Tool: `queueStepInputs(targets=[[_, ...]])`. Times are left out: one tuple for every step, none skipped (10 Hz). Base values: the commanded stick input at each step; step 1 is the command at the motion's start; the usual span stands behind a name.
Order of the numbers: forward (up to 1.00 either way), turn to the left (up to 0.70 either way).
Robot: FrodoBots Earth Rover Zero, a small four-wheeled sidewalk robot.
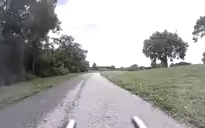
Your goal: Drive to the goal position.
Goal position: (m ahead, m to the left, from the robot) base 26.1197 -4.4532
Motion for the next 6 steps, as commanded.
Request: queueStepInputs(targets=[[0.7,0.0],[0.7,0.0],[0.7,0.0],[0.7,0.0],[0.7,0.0],[0.7,0.0]])
